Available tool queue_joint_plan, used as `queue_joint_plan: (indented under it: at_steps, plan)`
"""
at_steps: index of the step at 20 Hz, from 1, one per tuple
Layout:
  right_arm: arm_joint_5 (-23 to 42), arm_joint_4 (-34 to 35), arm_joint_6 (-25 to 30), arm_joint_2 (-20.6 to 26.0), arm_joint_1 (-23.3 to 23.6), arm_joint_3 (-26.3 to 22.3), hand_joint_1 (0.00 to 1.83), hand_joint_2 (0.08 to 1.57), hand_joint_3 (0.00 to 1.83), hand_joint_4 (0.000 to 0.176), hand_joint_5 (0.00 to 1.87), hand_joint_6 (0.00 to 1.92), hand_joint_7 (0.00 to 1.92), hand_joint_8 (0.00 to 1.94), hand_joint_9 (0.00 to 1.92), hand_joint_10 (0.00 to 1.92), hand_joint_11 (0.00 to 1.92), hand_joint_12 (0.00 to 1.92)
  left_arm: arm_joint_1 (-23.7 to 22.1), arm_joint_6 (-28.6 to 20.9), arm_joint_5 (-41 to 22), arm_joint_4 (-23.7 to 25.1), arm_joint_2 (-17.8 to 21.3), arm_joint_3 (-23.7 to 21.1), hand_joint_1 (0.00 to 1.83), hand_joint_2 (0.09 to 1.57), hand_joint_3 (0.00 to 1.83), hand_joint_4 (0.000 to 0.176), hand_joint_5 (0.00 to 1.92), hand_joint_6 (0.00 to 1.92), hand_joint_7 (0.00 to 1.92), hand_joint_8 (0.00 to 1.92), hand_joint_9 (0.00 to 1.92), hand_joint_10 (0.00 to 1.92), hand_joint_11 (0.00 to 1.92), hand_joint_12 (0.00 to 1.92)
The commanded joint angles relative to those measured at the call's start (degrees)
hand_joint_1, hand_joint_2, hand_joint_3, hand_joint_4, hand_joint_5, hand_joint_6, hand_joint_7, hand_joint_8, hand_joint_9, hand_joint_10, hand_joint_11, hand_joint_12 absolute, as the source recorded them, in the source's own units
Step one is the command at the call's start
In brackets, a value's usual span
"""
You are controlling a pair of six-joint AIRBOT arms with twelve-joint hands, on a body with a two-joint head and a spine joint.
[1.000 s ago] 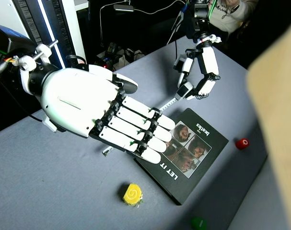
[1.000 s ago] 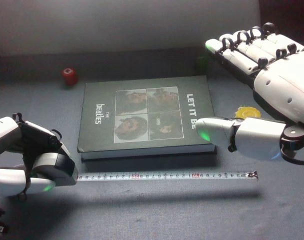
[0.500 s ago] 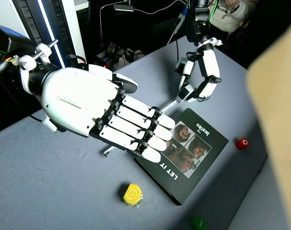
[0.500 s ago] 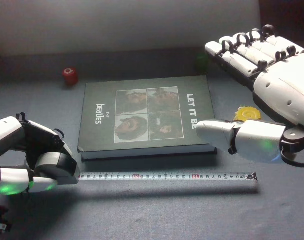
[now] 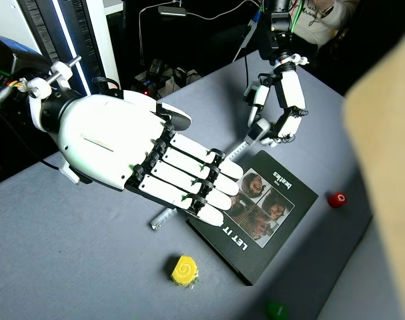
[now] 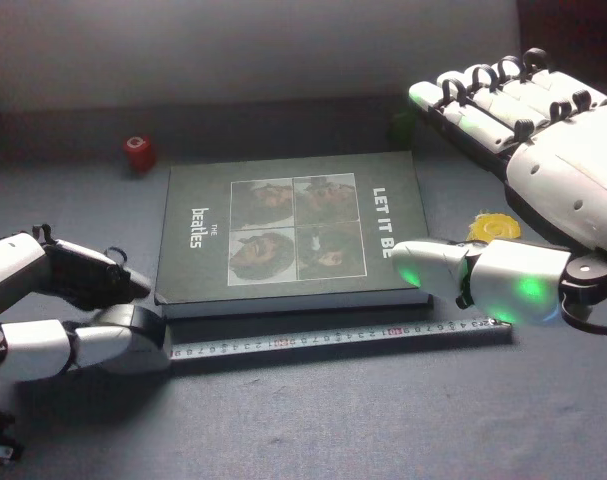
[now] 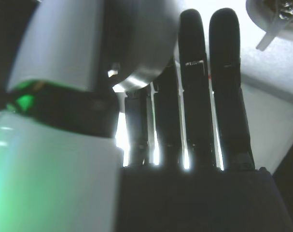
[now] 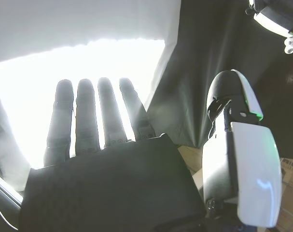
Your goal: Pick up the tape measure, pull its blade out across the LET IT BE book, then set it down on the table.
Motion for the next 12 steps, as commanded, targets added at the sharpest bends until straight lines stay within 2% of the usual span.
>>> queue_joint_plan:
  at_steps: [1, 9, 10, 11, 12]
  plan:
    - [5.1, -3.6, 0.4, 0.1, 0.5, -0.2, 0.01, 1.11, 0.0, 0.0, 0.0, 0.0, 0.0, 0.0, 0.0, 0.0, 0.0, 0.19, -0.5, -0.3, -6.5, -0.6, 0.0, 0.3, 0.71, 1.08, 0.0, 0.0, 0.72, 0.0, 0.81, 0.0, 0.74, 0.0, 0.52, 0.47]
    - [4.2, -3.6, 0.4, 0.0, 0.4, -0.2, 0.01, 1.11, 0.0, 0.0, 0.0, 0.0, 0.0, 0.0, 0.0, 0.0, 0.0, 0.21, -2.3, -0.3, -6.4, 0.1, 1.4, 1.1, 0.57, 1.05, 0.0, 0.0, 0.66, 0.0, 0.71, 0.0, 0.66, 0.0, 0.49, 0.42]
    - [3.6, -3.6, 0.4, 0.1, 0.3, -0.2, 0.01, 1.11, 0.0, 0.0, 0.0, 0.0, 0.0, 0.0, 0.0, 0.0, 0.0, 0.21, -3.1, -0.3, -5.8, 0.1, 2.0, 1.2, 0.57, 1.05, 0.0, 0.0, 0.66, 0.0, 0.71, 0.0, 0.66, 0.0, 0.49, 0.42]
    - [2.5, -3.6, 0.7, 0.1, 0.3, -0.2, 0.01, 1.11, 0.0, 0.0, 0.0, 0.0, 0.0, 0.0, 0.0, 0.0, 0.0, 0.31, -4.9, 0.2, -4.0, 0.1, 2.7, 1.3, 0.57, 1.05, 0.0, 0.0, 0.65, 0.0, 0.7, 0.0, 0.66, 0.0, 0.49, 0.41]
    - [1.3, -3.6, 1.1, 0.2, 0.4, -0.2, 0.01, 1.11, 0.0, 0.0, 0.0, 0.0, 0.0, 0.0, 0.0, 0.0, 0.0, 0.33, -7.0, 1.0, -2.0, 0.1, 3.4, 1.4, 0.57, 1.05, 0.0, 0.0, 0.65, 0.0, 0.7, 0.0, 0.65, 0.0, 0.49, 0.41]
